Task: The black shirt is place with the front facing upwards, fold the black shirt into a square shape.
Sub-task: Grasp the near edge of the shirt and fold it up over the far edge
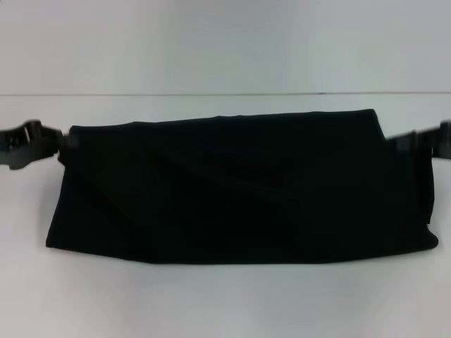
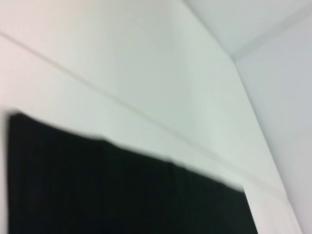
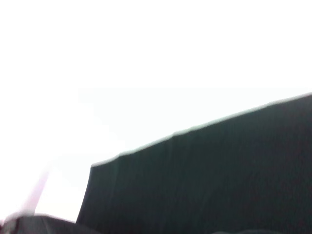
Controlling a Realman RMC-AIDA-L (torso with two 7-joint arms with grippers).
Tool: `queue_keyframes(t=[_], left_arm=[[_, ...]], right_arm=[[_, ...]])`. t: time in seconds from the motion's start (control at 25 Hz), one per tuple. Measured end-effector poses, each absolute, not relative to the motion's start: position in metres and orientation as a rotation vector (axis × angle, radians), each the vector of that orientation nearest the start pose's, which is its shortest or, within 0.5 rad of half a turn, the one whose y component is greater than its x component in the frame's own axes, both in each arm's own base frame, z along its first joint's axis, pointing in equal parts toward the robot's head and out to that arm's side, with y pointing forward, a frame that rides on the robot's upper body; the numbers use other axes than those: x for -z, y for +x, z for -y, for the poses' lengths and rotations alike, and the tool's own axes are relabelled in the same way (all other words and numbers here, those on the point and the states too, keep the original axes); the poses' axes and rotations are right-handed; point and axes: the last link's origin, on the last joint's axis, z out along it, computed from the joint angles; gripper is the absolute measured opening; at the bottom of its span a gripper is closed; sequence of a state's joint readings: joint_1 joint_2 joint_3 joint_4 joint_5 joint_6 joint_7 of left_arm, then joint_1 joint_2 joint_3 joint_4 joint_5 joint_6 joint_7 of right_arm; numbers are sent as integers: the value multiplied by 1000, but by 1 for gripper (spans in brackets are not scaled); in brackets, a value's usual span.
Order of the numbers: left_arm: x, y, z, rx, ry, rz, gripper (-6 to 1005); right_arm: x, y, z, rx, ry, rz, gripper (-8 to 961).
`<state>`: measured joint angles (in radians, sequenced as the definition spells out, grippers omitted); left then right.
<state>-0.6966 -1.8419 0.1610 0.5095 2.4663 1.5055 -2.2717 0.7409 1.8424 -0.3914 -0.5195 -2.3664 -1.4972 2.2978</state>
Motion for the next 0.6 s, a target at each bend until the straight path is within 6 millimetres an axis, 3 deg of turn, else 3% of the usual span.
queue_keyframes(t=[0.36, 0.6], left_arm=[[-75, -316, -398, 834, -1885, 1741, 28], [-80, -316, -412, 879, -1799, 1687, 28]], right_arm=[[-54, 279, -425, -740, -2009, -1642, 118], [-58, 277, -436, -821, -1922, -1590, 117]])
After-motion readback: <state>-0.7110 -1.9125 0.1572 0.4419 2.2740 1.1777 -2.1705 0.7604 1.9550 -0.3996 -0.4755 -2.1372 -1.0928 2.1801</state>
